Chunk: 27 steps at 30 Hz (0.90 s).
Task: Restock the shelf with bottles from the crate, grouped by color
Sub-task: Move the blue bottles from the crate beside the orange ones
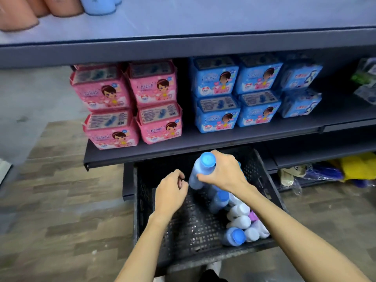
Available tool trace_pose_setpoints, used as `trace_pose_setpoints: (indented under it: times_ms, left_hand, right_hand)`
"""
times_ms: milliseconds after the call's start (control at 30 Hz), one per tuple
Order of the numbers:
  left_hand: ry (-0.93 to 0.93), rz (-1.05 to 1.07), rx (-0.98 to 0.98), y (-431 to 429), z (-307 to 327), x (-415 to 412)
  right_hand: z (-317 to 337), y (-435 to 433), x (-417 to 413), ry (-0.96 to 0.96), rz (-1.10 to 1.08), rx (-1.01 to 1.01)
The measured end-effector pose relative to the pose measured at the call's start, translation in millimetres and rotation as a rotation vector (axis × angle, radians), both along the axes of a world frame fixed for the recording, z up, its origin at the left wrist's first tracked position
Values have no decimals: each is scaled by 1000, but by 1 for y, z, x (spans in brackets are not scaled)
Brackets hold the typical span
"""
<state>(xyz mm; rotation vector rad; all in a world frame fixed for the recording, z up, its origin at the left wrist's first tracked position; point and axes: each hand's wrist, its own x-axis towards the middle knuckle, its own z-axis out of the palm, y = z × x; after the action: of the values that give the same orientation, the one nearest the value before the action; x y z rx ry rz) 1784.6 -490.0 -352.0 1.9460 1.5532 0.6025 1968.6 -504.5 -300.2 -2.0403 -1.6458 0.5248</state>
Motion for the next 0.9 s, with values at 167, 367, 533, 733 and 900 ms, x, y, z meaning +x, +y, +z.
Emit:
trace_pose_setpoints:
  times_ms: [167,367,533,733,900]
  left_hand:
    - [-17,1,125,25,35,-8]
    - [-61,10,276,53,90,-14]
    - [-112,30,368,67,133,-27]
    - [-22,16,409,80,172,-48]
    - [-19,15,507,85,211,-57]
  right_hand:
    - [39,16,-10,30,20,170]
    - [98,37,-25,5,41,344]
    - [149,49,-38,-17,48,397]
    - [197,61,-51,-41,60,452]
    - [234,73,-61,-46,83,510]
